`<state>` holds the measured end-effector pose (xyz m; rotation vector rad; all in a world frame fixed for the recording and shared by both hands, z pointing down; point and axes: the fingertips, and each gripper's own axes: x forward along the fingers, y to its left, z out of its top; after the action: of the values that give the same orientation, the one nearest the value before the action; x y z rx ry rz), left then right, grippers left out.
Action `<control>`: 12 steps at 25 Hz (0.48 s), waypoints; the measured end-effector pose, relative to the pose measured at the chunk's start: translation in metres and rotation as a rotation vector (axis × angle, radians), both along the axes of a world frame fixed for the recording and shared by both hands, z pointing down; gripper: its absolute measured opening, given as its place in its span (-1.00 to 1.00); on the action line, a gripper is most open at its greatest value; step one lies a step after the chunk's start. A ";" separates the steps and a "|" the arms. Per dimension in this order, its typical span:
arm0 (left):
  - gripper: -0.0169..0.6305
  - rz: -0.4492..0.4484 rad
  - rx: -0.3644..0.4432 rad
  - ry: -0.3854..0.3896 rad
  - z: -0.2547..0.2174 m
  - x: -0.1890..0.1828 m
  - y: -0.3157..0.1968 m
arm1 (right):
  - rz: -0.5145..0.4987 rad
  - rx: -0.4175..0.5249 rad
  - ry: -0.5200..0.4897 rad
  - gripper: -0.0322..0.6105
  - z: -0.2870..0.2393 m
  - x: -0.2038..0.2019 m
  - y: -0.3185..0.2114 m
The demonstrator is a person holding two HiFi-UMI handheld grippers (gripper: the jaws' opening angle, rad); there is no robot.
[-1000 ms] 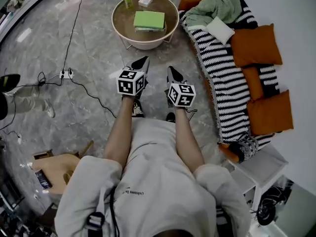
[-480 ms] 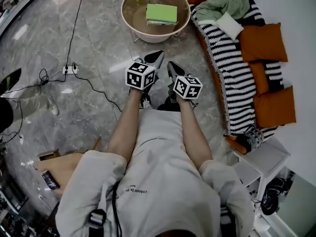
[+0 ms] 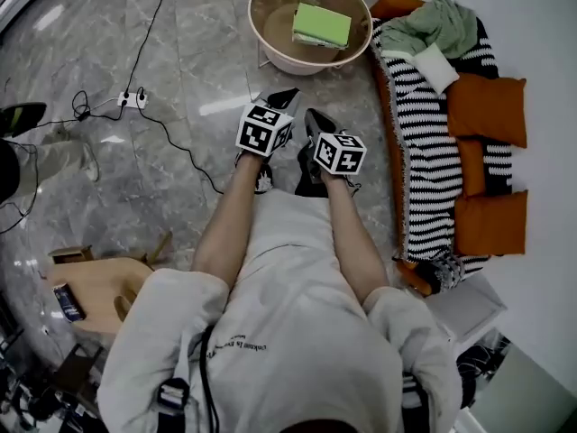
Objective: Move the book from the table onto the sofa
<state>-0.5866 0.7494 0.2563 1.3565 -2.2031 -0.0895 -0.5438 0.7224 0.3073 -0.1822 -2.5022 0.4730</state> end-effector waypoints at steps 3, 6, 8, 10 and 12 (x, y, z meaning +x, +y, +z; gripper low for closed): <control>-0.92 -0.027 0.003 0.008 0.004 -0.006 0.004 | -0.009 0.087 0.010 -0.88 0.003 -0.006 -0.003; -0.92 -0.020 -0.011 -0.008 0.007 -0.009 0.004 | 0.021 0.119 0.006 -0.88 0.007 -0.011 -0.009; -0.92 -0.012 -0.030 -0.021 0.010 -0.015 0.002 | 0.033 0.113 0.011 -0.88 0.012 -0.016 -0.012; -0.92 -0.023 -0.034 -0.021 0.013 -0.025 0.001 | 0.031 0.114 0.020 -0.88 0.015 -0.023 -0.015; -0.92 -0.054 -0.024 -0.004 0.014 -0.035 0.001 | 0.036 0.114 0.031 -0.88 0.015 -0.029 -0.019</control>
<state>-0.6214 0.7504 0.2702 1.2856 -2.2371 -0.0805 -0.5727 0.7035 0.3225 -0.0851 -2.4972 0.3437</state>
